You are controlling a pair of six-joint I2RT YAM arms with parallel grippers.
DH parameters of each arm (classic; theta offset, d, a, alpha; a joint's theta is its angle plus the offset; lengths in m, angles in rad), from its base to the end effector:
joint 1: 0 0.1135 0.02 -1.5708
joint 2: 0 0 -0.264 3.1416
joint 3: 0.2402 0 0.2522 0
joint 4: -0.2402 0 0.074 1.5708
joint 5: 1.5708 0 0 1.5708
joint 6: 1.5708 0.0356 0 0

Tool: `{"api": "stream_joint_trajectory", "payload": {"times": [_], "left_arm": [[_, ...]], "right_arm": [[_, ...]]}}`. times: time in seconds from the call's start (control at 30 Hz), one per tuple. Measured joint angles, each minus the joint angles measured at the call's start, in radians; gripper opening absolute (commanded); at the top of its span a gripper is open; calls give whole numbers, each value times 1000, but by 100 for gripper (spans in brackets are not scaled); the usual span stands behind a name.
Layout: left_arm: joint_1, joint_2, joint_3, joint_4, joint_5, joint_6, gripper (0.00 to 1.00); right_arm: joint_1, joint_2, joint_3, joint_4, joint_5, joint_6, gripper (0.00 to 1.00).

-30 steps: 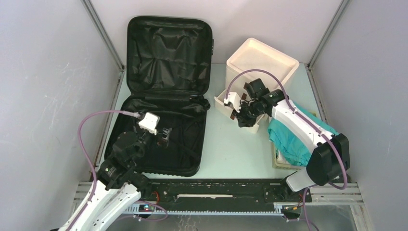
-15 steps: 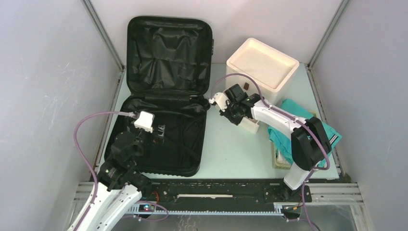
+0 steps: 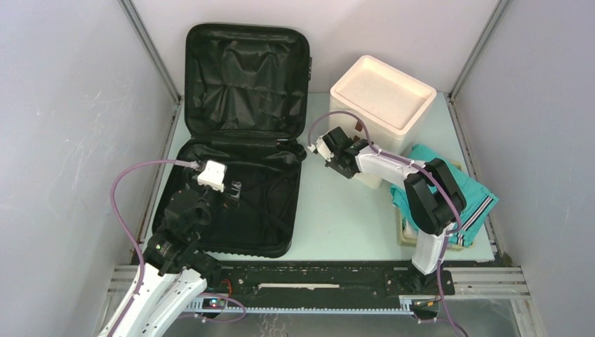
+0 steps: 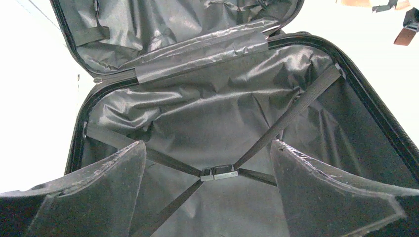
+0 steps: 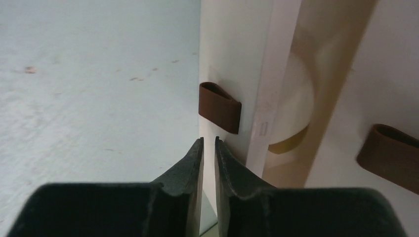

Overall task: Open, take out, and arrange the luggage
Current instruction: Close the drawer in the storage box.

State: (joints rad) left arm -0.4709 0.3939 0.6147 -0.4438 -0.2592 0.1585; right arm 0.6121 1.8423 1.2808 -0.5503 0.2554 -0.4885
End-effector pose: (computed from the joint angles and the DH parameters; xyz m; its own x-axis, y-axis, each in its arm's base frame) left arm 0.1002 -0.0408 0.3030 -0.1605 0.2529 -0.9541 0.2442 0.9467 0.2099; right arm 0.3147 0.2099 0.1910 -0.4300 -0.8567 -0.2849 -0.7544 0.5143 -0.4079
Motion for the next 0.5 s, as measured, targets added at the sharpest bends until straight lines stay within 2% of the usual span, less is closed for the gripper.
{"api": "stream_joint_trajectory", "payload": {"times": [0.23, 0.5], "left_arm": [[3, 0, 0, 0, 8, 0, 100], [3, -2, 0, 0, 11, 0, 100]], "right_arm": [[-42, 2, -17, 58, 121, -26, 41], [-54, 26, -32, 97, 198, -58, 45]]}}
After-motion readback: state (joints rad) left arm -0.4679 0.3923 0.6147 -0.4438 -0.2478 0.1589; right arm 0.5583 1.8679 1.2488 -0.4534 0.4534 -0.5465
